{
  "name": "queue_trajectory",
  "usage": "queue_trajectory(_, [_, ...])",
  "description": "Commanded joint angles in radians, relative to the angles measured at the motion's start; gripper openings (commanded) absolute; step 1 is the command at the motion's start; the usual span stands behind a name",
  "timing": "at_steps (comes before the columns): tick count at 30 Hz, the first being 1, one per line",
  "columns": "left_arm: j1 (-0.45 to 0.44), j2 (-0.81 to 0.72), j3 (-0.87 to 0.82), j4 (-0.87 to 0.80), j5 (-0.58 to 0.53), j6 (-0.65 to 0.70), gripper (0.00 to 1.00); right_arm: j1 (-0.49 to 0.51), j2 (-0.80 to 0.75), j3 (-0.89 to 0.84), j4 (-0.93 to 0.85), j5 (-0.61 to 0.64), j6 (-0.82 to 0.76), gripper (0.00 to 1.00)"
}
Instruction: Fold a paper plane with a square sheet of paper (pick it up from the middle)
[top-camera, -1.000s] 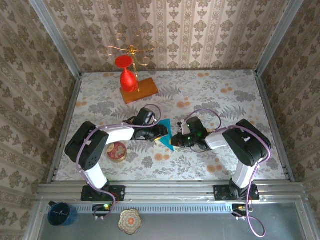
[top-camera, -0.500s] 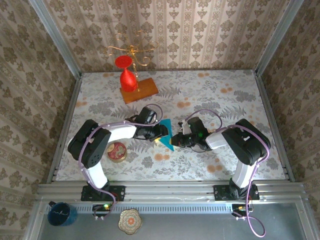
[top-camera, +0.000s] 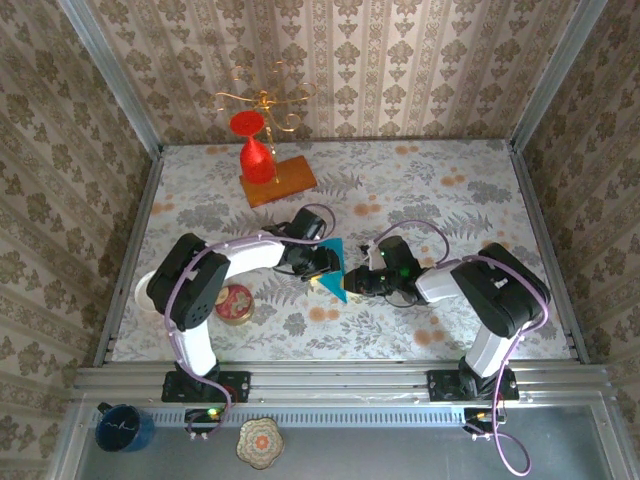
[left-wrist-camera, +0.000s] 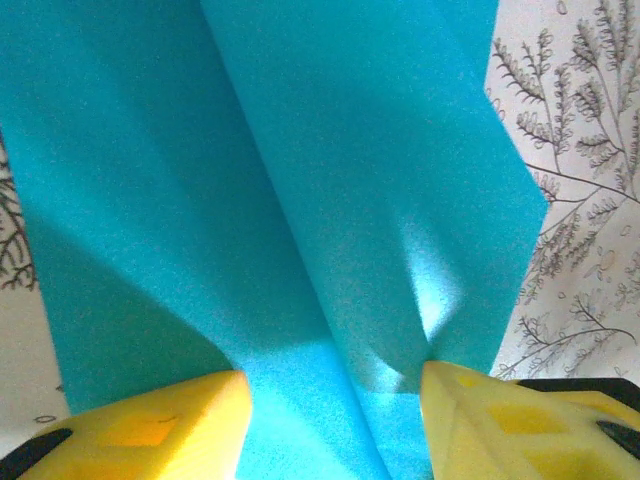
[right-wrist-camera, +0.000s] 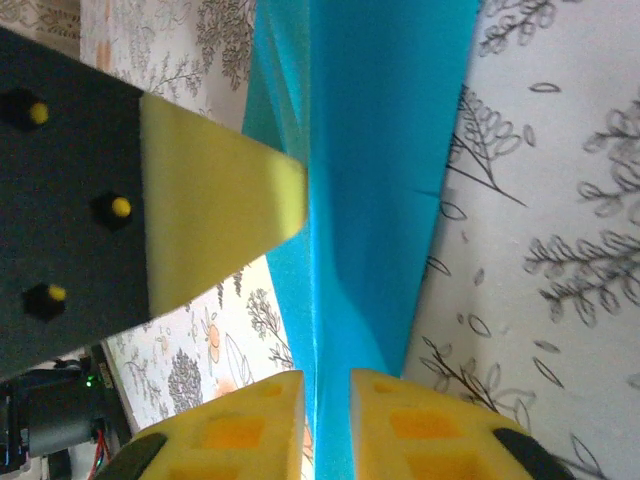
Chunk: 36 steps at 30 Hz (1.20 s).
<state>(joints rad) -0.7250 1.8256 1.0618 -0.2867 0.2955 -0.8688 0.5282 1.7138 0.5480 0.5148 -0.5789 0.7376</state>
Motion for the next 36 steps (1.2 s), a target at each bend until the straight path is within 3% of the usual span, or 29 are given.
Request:
queue_trajectory(1, [-0.008, 0.071, 0.001, -0.157, -0.075, 0.027, 0.52, -0.004, -0.036, -0.02, -0.051, 0.053, -0.001, 0.24])
queue_trajectory(15, [-0.017, 0.131, 0.048, -0.243, -0.082, 0.047, 0.54, 0.037, -0.012, 0.024, -0.114, 0.06, -0.013, 0.27])
queue_trajectory(36, [-0.018, 0.168, 0.077, -0.292, -0.082, 0.045, 0.57, 0.075, 0.004, 0.051, -0.214, 0.142, -0.004, 0.18])
